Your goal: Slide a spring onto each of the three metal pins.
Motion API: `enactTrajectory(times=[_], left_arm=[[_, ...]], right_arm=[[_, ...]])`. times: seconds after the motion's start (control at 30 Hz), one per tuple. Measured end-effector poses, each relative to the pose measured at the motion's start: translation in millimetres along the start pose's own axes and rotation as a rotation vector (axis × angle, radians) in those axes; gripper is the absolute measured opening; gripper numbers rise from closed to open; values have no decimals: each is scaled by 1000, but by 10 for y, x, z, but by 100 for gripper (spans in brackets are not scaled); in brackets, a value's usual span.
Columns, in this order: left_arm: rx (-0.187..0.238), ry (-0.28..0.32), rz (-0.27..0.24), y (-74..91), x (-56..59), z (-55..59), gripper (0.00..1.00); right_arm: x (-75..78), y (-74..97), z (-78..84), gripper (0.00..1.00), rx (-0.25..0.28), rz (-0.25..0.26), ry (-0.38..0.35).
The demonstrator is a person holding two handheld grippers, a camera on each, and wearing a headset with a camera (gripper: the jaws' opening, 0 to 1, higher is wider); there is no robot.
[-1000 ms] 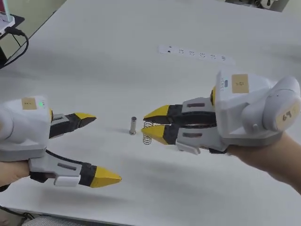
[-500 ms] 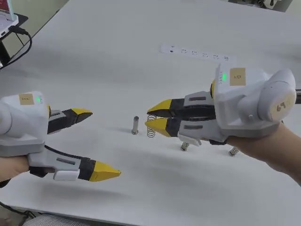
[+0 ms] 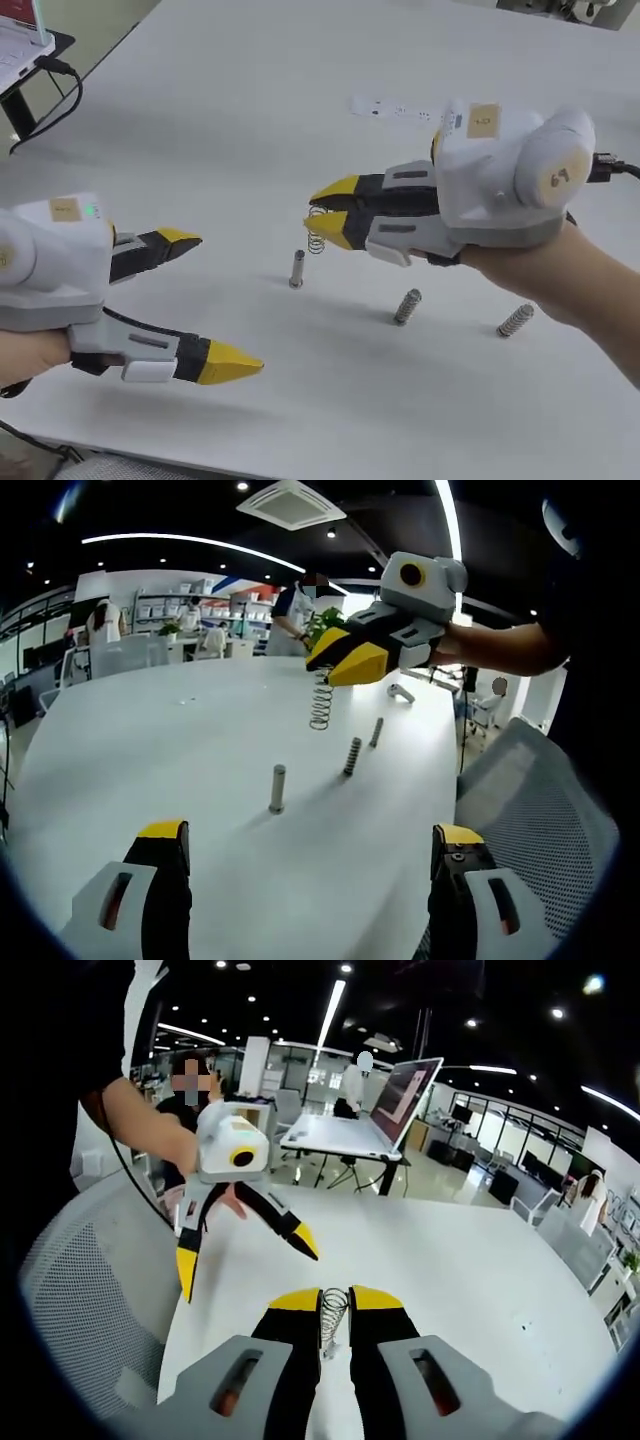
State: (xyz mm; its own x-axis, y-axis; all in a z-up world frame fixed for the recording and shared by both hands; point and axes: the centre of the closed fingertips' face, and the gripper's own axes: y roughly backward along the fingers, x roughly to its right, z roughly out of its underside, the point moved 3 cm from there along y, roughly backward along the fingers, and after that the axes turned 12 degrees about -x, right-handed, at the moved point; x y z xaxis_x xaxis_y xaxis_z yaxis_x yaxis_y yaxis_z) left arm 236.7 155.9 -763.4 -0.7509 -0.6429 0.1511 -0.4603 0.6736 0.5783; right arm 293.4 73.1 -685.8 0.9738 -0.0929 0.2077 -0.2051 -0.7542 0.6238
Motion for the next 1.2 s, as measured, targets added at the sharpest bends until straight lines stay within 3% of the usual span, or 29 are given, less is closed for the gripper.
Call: enactTrajectory(times=[0.4,0.73,1.2], left_arm=[[6,14,-15,51,-32,5,98],[1,22,-23,59,-38,29,98],[1,27,-26,53,-41,48,98]], right_arm=[[104,-202,55,7,-21,10,-37],[142,-281,183,7,-34,6,-97],[140,-359,206,7,-35,8,-130]])
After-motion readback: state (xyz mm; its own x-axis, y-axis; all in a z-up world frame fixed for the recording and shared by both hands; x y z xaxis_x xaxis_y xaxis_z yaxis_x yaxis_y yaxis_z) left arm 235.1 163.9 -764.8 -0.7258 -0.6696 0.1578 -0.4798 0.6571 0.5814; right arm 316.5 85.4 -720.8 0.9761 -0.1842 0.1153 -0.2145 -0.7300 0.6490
